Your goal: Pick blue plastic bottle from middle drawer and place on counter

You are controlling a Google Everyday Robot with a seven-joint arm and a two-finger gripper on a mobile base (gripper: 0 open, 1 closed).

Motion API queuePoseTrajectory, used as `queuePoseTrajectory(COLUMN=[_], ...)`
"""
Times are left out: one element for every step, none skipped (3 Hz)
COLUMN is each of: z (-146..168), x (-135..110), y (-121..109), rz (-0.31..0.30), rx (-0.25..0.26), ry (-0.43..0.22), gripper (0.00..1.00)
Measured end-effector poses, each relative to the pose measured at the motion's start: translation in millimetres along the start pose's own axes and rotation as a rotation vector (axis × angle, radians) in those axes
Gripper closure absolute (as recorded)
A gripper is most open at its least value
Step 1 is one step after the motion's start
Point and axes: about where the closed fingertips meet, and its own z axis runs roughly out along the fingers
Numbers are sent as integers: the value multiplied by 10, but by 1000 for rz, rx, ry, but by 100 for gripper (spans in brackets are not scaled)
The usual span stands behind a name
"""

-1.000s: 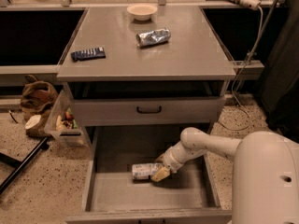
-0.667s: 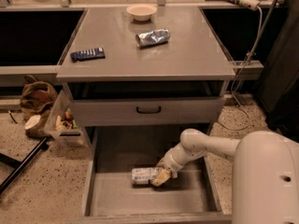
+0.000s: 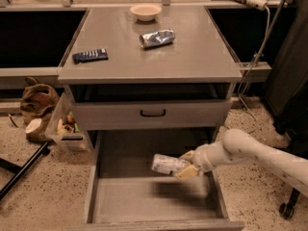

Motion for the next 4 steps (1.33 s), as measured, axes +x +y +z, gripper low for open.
queuePoseTrajectory(z=[-665, -872, -868, -882], x=[-272, -877, -878, -881], y=[-235, -466, -463, -462], rz=[-18, -89, -89, -89], rx=[79, 108, 107, 110], ry=[-44, -40, -39, -38], gripper=[100, 100, 100, 100])
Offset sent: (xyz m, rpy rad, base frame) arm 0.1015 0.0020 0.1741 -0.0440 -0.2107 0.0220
